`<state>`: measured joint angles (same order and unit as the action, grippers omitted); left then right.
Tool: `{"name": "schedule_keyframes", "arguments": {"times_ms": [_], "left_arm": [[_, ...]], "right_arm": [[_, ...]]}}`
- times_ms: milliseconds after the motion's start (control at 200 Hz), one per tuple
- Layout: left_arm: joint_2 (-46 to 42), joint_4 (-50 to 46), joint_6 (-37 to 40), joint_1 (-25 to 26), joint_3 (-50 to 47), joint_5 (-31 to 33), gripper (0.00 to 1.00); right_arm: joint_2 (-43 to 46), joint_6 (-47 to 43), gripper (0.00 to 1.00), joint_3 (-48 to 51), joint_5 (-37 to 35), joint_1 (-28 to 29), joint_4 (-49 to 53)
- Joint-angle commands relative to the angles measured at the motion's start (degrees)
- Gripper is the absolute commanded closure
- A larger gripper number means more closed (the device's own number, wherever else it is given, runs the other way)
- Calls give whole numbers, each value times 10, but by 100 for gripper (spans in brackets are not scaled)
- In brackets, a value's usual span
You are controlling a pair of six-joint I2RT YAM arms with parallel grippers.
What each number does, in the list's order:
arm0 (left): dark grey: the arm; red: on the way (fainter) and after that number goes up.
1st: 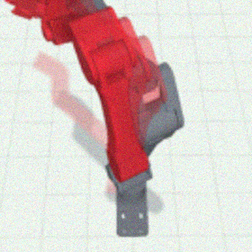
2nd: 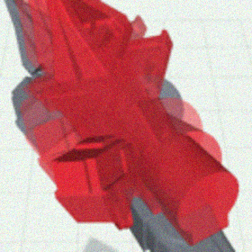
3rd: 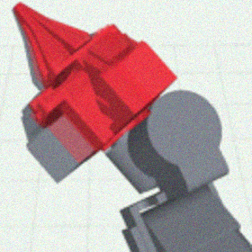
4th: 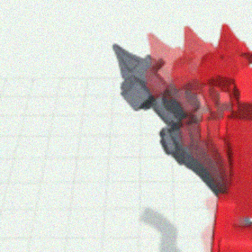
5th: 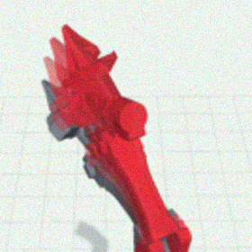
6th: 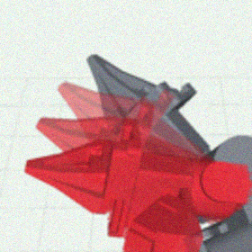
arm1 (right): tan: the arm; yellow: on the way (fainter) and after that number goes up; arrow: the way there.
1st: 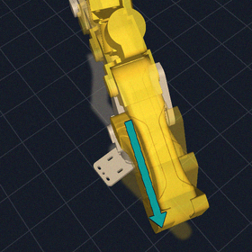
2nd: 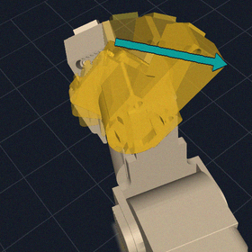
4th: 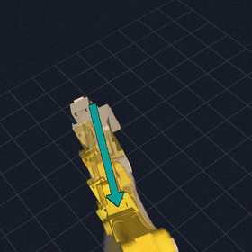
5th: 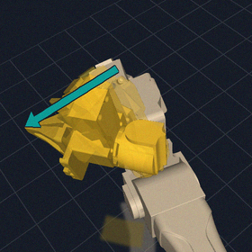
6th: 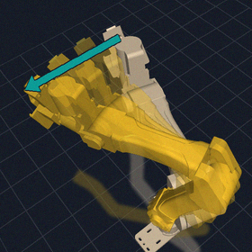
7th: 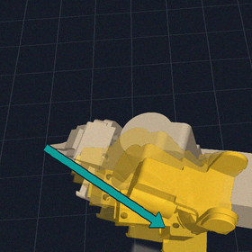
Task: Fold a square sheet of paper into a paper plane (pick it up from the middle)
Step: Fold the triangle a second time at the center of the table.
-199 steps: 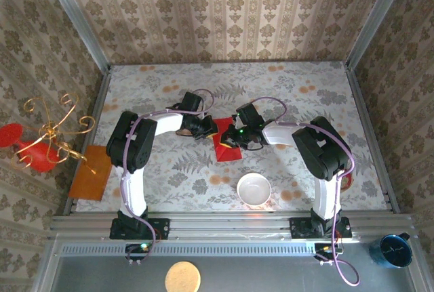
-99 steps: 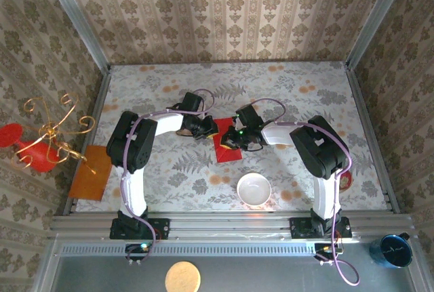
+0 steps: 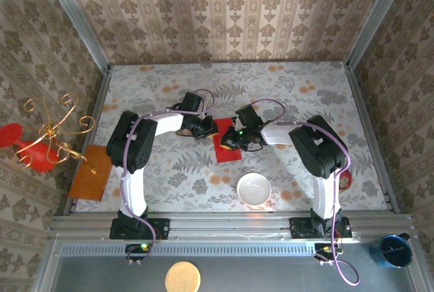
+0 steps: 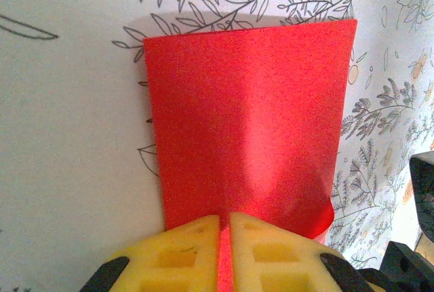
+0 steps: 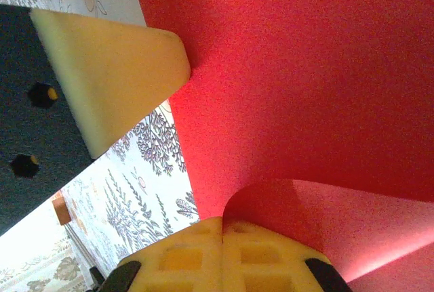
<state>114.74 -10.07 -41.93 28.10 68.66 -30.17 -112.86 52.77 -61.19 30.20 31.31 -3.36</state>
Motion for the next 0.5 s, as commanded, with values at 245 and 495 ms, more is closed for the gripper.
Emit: {"name": "schedule_keyframes", "arguments": {"times_ms": [245,495], "left_arm": [[15,-18,10,4,-6,8,87],[14,-17,10,4,-7,8,87]], "right_arm": [[-15,10,100,-13,-3,2,-15],[-18,8,100,-13,-11,2,-3]]}}
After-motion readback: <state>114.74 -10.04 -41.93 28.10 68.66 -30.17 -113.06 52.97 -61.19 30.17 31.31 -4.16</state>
